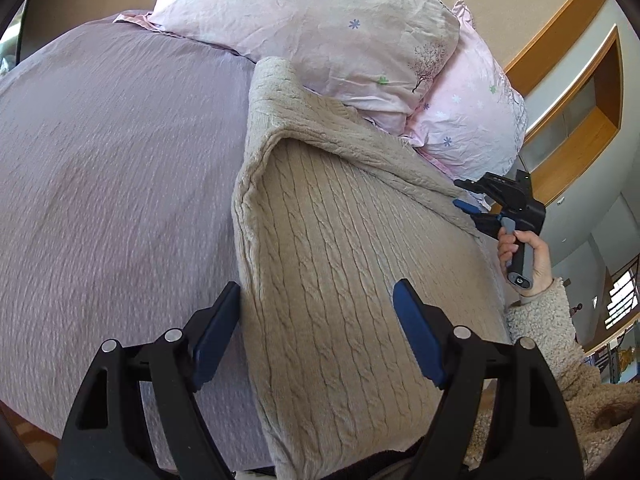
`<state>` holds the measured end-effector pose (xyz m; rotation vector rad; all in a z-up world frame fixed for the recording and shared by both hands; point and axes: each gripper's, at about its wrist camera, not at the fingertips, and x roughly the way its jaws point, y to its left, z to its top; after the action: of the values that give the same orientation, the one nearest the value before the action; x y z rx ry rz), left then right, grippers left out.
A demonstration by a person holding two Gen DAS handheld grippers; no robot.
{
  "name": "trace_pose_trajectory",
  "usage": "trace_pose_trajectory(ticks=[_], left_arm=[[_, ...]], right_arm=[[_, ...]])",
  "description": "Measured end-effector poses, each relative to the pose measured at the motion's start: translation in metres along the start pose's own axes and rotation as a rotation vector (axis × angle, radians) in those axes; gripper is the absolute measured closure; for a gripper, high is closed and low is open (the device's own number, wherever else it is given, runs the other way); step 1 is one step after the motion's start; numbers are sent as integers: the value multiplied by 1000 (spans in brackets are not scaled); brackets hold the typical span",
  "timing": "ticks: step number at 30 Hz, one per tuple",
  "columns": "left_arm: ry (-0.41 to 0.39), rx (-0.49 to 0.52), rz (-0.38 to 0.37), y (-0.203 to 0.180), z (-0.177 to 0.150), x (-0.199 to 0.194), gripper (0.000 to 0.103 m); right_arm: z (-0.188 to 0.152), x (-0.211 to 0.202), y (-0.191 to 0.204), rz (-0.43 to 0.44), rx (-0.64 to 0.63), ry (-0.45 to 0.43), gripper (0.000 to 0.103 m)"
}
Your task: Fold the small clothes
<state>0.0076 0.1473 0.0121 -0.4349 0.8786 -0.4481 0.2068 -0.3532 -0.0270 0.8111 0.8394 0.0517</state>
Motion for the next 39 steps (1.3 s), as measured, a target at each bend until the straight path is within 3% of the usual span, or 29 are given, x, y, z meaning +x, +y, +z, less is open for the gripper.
trace_pose_trajectory(ticks=[2, 3, 5, 8, 11, 14, 16, 17, 20, 25, 29, 31, 34, 38, 39], left_arm=[[0, -2, -12, 1, -2, -2, 25], [0, -2, -18, 1, -3, -2, 25], [-1, -6, -31, 2, -4, -3, 25], [-4, -29, -67, 5, -7, -5, 25], [-6, -29, -96, 5, -11, -8, 25], [0, -2, -99, 0, -15, -9, 25], [13, -2, -120, -1, -18, -10, 25], [17, 3, -127, -3, -20, -10, 25], [16, 31, -140, -8, -28, -13, 25], [-1, 54, -214, -17, -50, -24, 26], [-4, -41, -340, -6, -74, -31, 29], [-5, -59, -360, -3, -84, -36, 29], [21, -49, -318, -4, -96, -34, 29], [35, -77, -330, -2, -102, -24, 29], [33, -82, -331, -1, -101, -22, 31]], right_arm=[[3, 4, -2, -6, 11, -36, 75], [5, 7, -1, -6, -4, -41, 94], [8, 4, -1, 33, -34, -59, 95], [0, -31, -6, 101, -36, -153, 96], [-16, -63, -25, 33, -29, -231, 95], [-33, -78, -53, 0, -13, -171, 82], [-47, -96, -67, -28, -34, -167, 49], [-54, -104, -74, -42, -44, -167, 46], [-77, -120, -99, -2, -55, -71, 46], [-132, -142, -120, 237, -103, 107, 56], [-177, -165, -125, 340, -206, 171, 55], [-194, -171, -131, 362, -246, 189, 56], [-207, -170, -135, 352, -276, 235, 56], [-208, -153, -140, 363, -258, 265, 56], [-209, -147, -141, 365, -257, 275, 68]])
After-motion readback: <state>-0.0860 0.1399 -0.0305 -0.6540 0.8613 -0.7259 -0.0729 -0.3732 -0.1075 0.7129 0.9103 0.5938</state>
